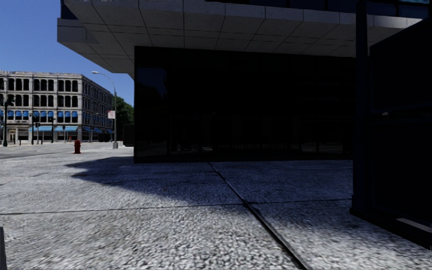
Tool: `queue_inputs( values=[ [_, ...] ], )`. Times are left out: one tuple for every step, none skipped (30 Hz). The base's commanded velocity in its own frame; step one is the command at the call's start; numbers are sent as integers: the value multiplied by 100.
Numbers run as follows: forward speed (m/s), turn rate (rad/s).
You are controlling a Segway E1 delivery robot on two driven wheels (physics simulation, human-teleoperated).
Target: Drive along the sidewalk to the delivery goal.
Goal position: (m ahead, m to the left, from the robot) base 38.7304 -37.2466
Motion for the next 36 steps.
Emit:
queue_inputs(
  values=[
    [152,-38],
    [152,0],
    [152,0],
    [152,0],
    [152,0],
    [152,0],
    [153,0],
    [153,0],
    [153,0],
    [154,0],
    [154,0],
    [154,0],
    [154,0],
    [154,0],
    [154,-13],
    [154,-20],
    [154,-20],
    [154,-23],
    [154,-26],
    [154,-31],
    [154,-31],
    [154,-38],
    [154,-42],
    [154,-44],
    [154,-45],
    [154,-45],
    [154,-45],
    [154,-46],
    [154,-48],
    [154,-48],
    [154,-51],
    [154,-53],
    [154,-58],
    [154,-61],
    [154,-61],
    [154,-61]
  ],
)
